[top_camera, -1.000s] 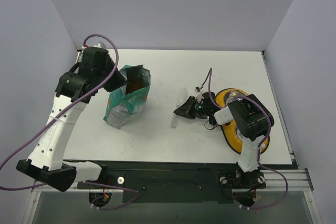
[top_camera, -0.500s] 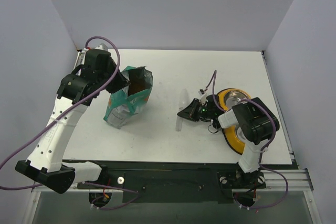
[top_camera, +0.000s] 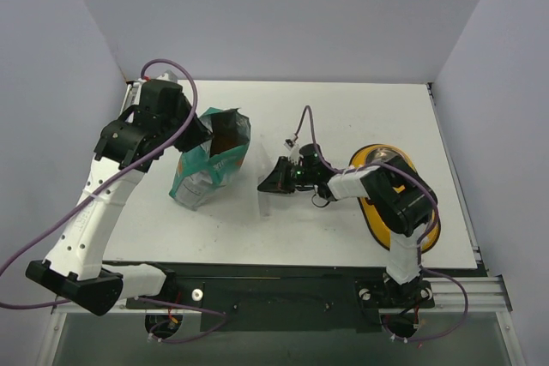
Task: Serve the pet food
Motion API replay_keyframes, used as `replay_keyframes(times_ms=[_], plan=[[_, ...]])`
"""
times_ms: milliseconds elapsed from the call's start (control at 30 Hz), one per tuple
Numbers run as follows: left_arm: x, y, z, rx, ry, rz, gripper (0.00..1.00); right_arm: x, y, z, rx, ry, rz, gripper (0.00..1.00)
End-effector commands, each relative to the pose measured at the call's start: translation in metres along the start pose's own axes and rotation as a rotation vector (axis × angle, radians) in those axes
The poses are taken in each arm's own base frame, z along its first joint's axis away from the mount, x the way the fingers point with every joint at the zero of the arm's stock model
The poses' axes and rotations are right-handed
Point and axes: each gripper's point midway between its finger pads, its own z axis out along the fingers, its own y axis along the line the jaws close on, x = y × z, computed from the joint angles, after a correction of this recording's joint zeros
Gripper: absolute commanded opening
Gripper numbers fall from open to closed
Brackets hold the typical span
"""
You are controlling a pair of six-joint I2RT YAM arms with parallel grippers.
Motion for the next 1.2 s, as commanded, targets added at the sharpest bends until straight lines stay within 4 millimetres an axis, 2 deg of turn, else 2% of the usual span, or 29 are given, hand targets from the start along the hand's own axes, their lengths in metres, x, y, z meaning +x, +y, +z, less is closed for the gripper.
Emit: replay_keyframes(times_ms=[0,67,200,333,467,600,700,833,1067,1167], plan=[[-0.013,-0.019,-0.006,0.062,-0.035,0.002,0.0,-0.017,0.009,0.023,-0.063,-0.006,0.014,0.0],[-0.013,-0.02,-0.005,0.058,-0.025,0.012,0.0,-0.013,-0.012,0.034,-0.045,0.004,0.053,0.0],[-0.014,-0.021,-0.001,0.04,-0.011,0.023,0.0,-0.015,-0.025,0.032,-0.065,-0.023,0.073,0.0],[-0.013,-0.022,0.003,0.044,-0.007,0.019,0.0,-0.018,-0.045,0.018,-0.044,-0.049,0.098,0.01],[-0.012,-0.023,0.008,0.049,-0.004,0.02,0.0,-0.017,-0.072,-0.001,0.011,-0.062,0.128,0.08],[-0.011,-0.025,0.011,0.057,0.001,0.017,0.0,-0.017,-0.087,-0.014,0.058,-0.066,0.133,0.2],[-0.01,-0.025,0.014,0.054,0.008,0.018,0.0,-0.014,-0.091,-0.02,0.085,-0.069,0.128,0.31],[-0.009,-0.025,0.016,0.049,0.014,0.018,0.0,-0.016,-0.092,-0.026,0.1,-0.095,0.144,0.39],[-0.011,-0.028,0.015,0.053,0.012,0.027,0.0,-0.009,-0.092,-0.039,0.13,-0.118,0.138,0.41],[-0.013,-0.029,0.014,0.058,0.008,0.031,0.0,-0.009,-0.084,-0.046,0.125,-0.125,0.13,0.42]])
